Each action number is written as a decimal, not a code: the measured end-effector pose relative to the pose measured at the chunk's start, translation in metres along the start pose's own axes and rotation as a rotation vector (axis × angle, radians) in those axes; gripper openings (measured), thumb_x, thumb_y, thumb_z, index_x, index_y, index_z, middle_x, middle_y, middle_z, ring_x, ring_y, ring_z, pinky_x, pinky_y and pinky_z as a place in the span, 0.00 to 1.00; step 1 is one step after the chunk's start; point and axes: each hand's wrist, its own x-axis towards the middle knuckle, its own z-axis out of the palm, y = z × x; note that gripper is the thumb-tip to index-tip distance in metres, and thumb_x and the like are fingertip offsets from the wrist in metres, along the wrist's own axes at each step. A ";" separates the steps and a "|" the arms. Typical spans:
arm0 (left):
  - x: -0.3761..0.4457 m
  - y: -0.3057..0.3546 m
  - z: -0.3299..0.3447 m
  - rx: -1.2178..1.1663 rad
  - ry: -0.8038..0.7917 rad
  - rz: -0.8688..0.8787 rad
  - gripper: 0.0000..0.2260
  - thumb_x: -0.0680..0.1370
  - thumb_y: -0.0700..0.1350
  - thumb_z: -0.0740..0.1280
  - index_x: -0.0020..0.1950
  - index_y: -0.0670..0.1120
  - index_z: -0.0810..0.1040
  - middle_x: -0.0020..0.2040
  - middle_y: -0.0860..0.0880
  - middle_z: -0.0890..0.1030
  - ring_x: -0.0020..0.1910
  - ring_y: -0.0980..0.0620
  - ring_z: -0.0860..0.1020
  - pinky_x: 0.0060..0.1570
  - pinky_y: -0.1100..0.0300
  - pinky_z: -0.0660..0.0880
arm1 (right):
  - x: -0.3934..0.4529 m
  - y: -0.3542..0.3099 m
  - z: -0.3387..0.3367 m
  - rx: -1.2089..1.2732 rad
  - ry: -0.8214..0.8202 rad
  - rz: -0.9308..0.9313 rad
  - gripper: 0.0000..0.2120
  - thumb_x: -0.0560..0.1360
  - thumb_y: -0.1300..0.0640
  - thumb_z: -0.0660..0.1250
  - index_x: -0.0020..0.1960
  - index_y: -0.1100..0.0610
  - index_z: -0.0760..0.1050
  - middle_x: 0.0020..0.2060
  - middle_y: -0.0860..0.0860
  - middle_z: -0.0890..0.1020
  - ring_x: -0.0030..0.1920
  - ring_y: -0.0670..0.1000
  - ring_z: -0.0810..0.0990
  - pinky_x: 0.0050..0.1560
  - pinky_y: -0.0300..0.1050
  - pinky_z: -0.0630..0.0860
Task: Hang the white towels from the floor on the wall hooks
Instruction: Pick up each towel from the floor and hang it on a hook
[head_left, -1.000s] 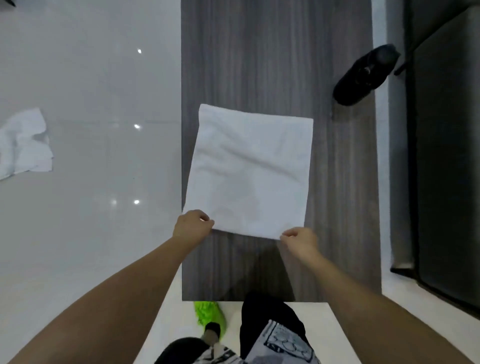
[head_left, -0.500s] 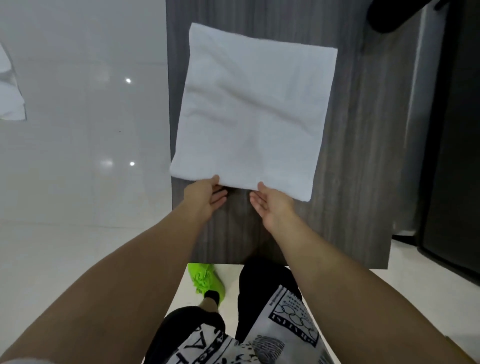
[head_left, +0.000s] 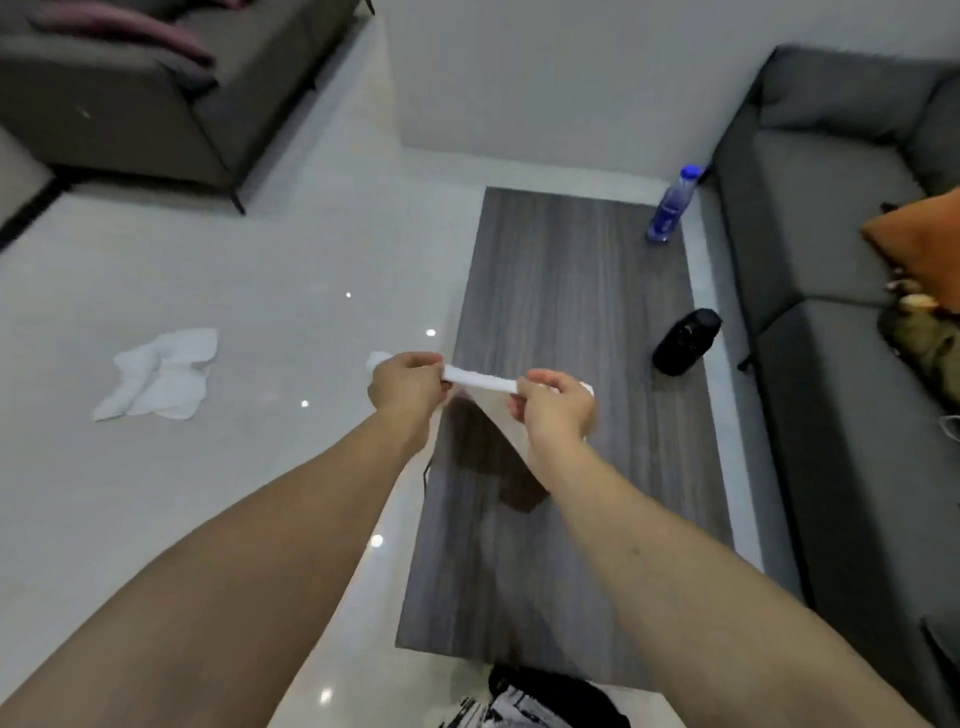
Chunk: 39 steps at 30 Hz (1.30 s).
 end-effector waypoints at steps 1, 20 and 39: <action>-0.010 0.017 -0.021 0.061 0.005 0.084 0.10 0.75 0.34 0.69 0.50 0.47 0.83 0.53 0.44 0.82 0.48 0.45 0.83 0.52 0.53 0.81 | -0.018 -0.013 0.007 -0.099 -0.056 -0.098 0.07 0.71 0.65 0.71 0.40 0.54 0.80 0.41 0.58 0.84 0.32 0.53 0.83 0.40 0.49 0.83; -0.224 0.104 -0.577 0.558 0.890 0.577 0.07 0.70 0.55 0.71 0.42 0.53 0.83 0.39 0.54 0.82 0.43 0.50 0.78 0.43 0.61 0.75 | -0.483 -0.039 0.255 -0.857 -0.803 -1.446 0.07 0.73 0.46 0.67 0.40 0.47 0.77 0.37 0.46 0.82 0.40 0.51 0.78 0.40 0.43 0.72; -0.451 -0.049 -0.986 0.429 1.707 0.025 0.08 0.72 0.54 0.71 0.38 0.51 0.78 0.41 0.50 0.81 0.46 0.45 0.78 0.47 0.56 0.76 | -0.969 0.211 0.447 -0.609 -1.843 -1.726 0.10 0.75 0.47 0.65 0.48 0.51 0.81 0.44 0.50 0.84 0.48 0.56 0.80 0.44 0.44 0.73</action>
